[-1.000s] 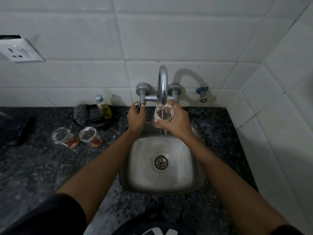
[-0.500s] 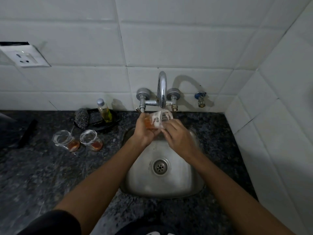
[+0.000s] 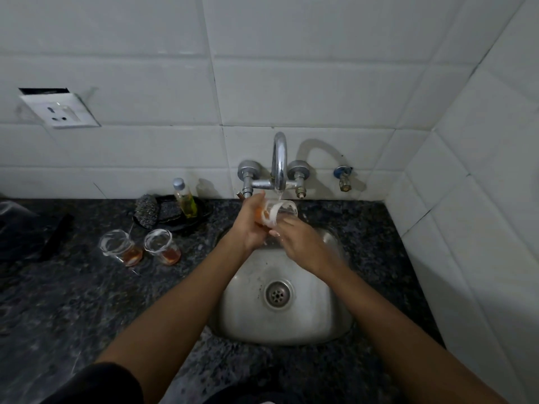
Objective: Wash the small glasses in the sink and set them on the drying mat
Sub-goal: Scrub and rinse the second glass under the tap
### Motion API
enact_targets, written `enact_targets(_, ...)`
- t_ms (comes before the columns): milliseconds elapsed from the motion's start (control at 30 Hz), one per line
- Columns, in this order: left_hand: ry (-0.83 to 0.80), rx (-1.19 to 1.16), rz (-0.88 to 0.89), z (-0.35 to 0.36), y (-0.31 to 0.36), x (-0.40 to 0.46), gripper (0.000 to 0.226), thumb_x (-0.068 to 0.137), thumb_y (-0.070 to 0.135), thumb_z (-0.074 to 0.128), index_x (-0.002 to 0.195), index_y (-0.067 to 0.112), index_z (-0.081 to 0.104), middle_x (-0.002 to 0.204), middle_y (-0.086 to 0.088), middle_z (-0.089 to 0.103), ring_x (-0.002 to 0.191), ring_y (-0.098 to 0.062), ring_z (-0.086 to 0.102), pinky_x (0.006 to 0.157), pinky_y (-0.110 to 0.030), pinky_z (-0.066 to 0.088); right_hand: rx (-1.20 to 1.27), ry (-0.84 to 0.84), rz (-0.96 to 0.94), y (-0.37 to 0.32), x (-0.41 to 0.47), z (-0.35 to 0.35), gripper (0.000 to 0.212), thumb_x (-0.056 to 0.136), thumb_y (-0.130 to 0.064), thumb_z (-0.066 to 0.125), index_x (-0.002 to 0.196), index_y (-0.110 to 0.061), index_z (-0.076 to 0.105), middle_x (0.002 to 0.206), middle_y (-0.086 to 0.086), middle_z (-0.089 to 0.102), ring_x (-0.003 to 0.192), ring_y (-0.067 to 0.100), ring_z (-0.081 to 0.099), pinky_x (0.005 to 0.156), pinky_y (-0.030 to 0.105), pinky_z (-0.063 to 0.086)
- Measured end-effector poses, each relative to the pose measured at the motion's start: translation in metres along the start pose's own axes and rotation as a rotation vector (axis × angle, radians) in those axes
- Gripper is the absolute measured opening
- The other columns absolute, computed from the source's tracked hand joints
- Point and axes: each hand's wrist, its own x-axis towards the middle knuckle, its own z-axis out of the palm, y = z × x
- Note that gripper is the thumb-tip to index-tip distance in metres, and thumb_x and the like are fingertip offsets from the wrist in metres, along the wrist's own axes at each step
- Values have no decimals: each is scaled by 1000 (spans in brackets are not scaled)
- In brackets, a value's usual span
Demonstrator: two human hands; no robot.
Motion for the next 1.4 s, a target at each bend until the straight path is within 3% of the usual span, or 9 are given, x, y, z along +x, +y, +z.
enact_targets(133,-66,-22,66,-5,-3,2,19,96,27,68,97,8,63,94,-13,60,85,-27,67,87,-43,57,381,24,398,-25,2,4,29,109,-32,55,98,-9,68,77,4,65,63,7,64,55,28,57)
enact_targets(333,-54,-43,-5,-5,5,-3,54,100,44,58,133,1,64,117,-18,70,99,-30,71,84,-40,60,-24,65,141,-9,3,-7,36,108,-33,49,113,-5,71,106,6,73,94,20,67,82,39,56)
enact_targets(467,13,-41,36,-7,3,1,29,96,29,55,107,4,67,107,-15,68,93,-28,70,90,-41,57,258,47,324,-20,9,-5,29,110,-34,54,96,-14,70,73,-9,64,65,11,66,61,34,61)
enact_targets(667,-6,61,-73,-4,6,4,59,105,48,55,129,-5,67,117,-22,72,108,-35,68,113,-49,46,-56,-130,165,-13,7,-10,33,108,-33,53,123,-10,70,117,6,73,105,20,69,89,37,56)
enact_targets(800,33,74,24,-7,7,5,34,105,30,55,108,-1,69,95,-15,72,89,-29,70,96,-41,54,278,-56,304,-22,11,-6,31,109,-25,53,136,-19,67,89,-14,68,78,-2,66,76,30,62)
enact_targets(900,20,123,-34,-7,8,5,55,102,45,58,135,1,64,109,-15,71,103,-29,68,104,-43,52,133,-43,209,-20,12,-6,30,109,-30,54,131,-17,69,116,2,74,105,14,70,93,35,57)
enact_targets(1000,31,199,-33,-7,13,7,42,105,41,59,120,3,68,96,-12,74,83,-25,72,75,-37,60,69,-93,190,-11,8,-7,30,108,-28,57,134,-18,69,127,4,73,115,16,68,98,35,56)
enact_targets(1267,-2,160,-19,-5,11,5,50,108,44,48,118,0,70,104,-15,74,95,-28,70,90,-40,54,-11,-78,151,-5,15,-4,39,106,-39,49,133,-20,69,129,2,73,120,17,65,102,40,54)
enact_targets(1400,10,96,72,-8,12,9,30,105,26,52,102,3,72,101,-16,72,90,-28,71,97,-43,53,356,-30,368,-12,20,-1,30,109,-30,53,133,-21,69,100,0,74,85,11,70,79,41,63)
